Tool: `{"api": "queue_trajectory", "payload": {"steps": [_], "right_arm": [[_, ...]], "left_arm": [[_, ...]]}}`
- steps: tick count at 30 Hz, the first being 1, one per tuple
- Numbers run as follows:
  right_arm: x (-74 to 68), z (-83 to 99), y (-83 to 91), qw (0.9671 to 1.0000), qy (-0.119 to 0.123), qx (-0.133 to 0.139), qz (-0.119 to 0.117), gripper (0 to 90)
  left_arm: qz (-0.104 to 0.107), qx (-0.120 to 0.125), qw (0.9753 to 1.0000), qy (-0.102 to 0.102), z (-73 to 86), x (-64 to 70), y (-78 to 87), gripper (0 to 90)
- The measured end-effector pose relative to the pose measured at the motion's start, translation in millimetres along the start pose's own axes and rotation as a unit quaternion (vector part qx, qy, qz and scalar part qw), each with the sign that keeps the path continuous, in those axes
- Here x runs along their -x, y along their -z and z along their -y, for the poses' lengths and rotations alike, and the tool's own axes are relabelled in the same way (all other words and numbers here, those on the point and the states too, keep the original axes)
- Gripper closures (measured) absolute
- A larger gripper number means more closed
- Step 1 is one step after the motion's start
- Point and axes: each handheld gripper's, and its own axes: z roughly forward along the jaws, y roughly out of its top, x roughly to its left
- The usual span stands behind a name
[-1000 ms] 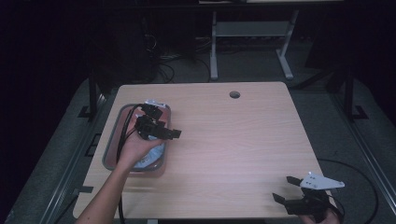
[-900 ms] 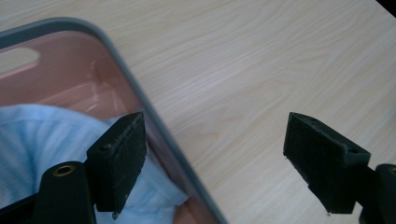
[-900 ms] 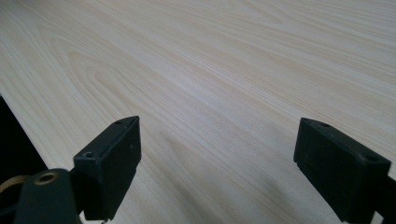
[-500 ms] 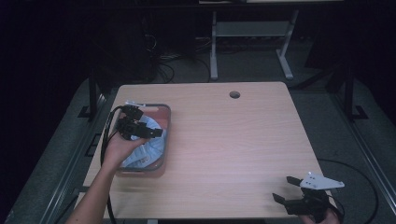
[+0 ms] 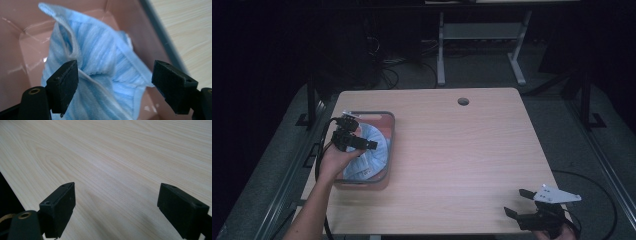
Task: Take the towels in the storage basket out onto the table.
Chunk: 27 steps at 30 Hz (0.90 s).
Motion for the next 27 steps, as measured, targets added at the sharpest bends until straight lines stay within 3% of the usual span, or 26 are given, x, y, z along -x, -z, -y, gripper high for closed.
{"api": "queue_trajectory", "payload": {"steps": [10,15,17,19,21,27], "right_arm": [[-0.5,-0.4,0.2,1.0000,0.001,-0.001,-0.001,14.3],[-1.0,-0.4,0.0,1.0000,0.004,0.000,-0.002,14.4],[-1.0,-0.2,-0.3,1.0000,0.003,-0.001,-0.002,14.4],[-1.1,-0.3,-0.6,1.0000,0.003,-0.002,-0.002,14.4],[-1.6,-0.4,-0.7,1.0000,0.003,-0.002,-0.003,14.4],[-1.5,-0.5,-0.8,1.0000,0.004,-0.002,-0.003,14.4]], "left_arm": [[-0.021,-0.048,0.9984,0.021,7.7,-8.0,-21.5,24.8],[-0.035,-0.084,0.9958,0.005,7.9,-7.8,-31.3,30.9],[-0.057,-0.110,0.9922,-0.008,8.0,-5.9,-39.5,33.0],[-0.060,-0.114,0.9916,-0.010,7.9,-5.6,-41.0,35.8],[-0.075,-0.124,0.9893,-0.020,8.0,-3.2,-45.8,39.2],[-0.084,-0.118,0.9892,-0.023,8.5,-2.5,-44.7,53.3]]}}
